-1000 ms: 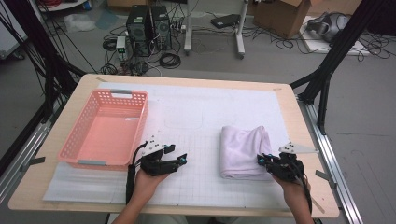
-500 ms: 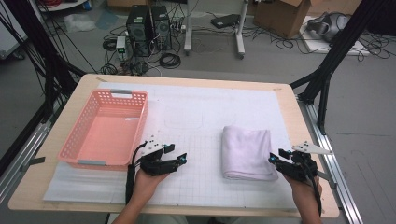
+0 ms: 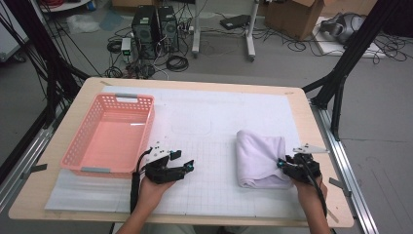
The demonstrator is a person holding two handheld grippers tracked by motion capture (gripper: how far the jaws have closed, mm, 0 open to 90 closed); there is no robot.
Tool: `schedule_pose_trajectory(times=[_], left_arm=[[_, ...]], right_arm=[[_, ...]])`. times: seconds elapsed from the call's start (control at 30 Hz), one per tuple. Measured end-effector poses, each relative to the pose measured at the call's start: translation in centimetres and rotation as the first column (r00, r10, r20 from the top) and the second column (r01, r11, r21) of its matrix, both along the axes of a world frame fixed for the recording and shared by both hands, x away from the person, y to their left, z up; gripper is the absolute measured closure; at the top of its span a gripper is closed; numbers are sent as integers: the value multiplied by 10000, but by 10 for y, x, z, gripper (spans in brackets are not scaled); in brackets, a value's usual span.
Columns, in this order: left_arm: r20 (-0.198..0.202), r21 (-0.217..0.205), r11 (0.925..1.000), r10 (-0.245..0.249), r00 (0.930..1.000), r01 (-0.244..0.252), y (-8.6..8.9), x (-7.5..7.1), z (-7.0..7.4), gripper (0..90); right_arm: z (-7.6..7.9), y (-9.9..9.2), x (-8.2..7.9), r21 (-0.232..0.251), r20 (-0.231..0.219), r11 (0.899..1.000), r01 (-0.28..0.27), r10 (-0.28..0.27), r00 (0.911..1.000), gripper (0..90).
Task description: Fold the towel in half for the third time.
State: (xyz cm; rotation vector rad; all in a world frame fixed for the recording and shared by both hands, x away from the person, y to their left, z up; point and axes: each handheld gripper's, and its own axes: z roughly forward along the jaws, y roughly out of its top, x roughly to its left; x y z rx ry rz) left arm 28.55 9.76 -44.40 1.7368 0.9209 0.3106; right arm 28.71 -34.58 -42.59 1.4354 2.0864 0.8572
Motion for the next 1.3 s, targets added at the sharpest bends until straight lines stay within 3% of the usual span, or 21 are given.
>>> schedule_pose_trajectory(times=[0.13, 0.23, 0.43, 0.5, 0.6, 0.7, 0.77, 0.83, 0.9, 0.97, 1.07, 1.2, 1.3], left_arm=[[-19, 11, 10000, -26, 10000, 26, -1, 0, 0, 358], [6, 7, 10000, -31, 10000, 31, 0, 0, 0, 358], [-11, 8, 10000, -56, 10000, 56, -2, 0, 0, 357], [6, 39, 10000, -92, 10000, 92, -3, 0, 0, 358], [-29, 51, 10000, -76, 10000, 76, -3, 0, 0, 357], [-12, 28, 10000, -53, 10000, 53, -2, 0, 0, 357], [-17, 47, 10000, -35, 10000, 35, -2, 0, 0, 357], [-24, 43, 10000, -44, 10000, 44, -2, 0, 0, 358], [-30, 32, 10000, -50, 10000, 50, -3, 0, 0, 357], [-14, 62, 10000, -78, 10000, 78, -3, 0, 0, 357], [-23, 50, 10000, -64, 10000, 64, -3, 0, 0, 357], [-12, 40, 10000, -54, 10000, 54, -2, 1, 0, 357], [-17, 17, 10000, -88, 10000, 88, -3, 1, 0, 357]], right_arm=[[12, -6, -9, 1331, 624, 9907, -299, 217, 9978, 601], [17, -5, -17, 928, 539, 9948, -413, 364, 9979, 637], [5, -4, -26, 750, -525, 9937, -836, 876, 9948, 719], [2, -5, -27, 788, -562, 9932, -861, 906, 9943, 828], [9, -5, -31, 515, -201, 9941, -958, 970, 9951, 851], [16, -8, -39, 300, -99, 9972, -689, 692, 9976, 850], [17, -13, -42, 358, -395, 9987, -371, 385, 9985, 826], [13, -14, -42, 193, -994, 9997, -141, 159, 9949, 677], [16, -14, -41, 148, -619, 9999, -31, 40, 9981, 610], [23, -13, -37, 319, 95, 9995, -85, 82, 9999, 580], [31, -3, -21, 370, 852, 9974, -617, 583, 9947, 579], [33, 14, 14, 640, 1191, 9912, -1155, 1073, 9871, 607], [28, 29, 42, 631, 1045, 9904, -1232, 1162, 9877, 673]])
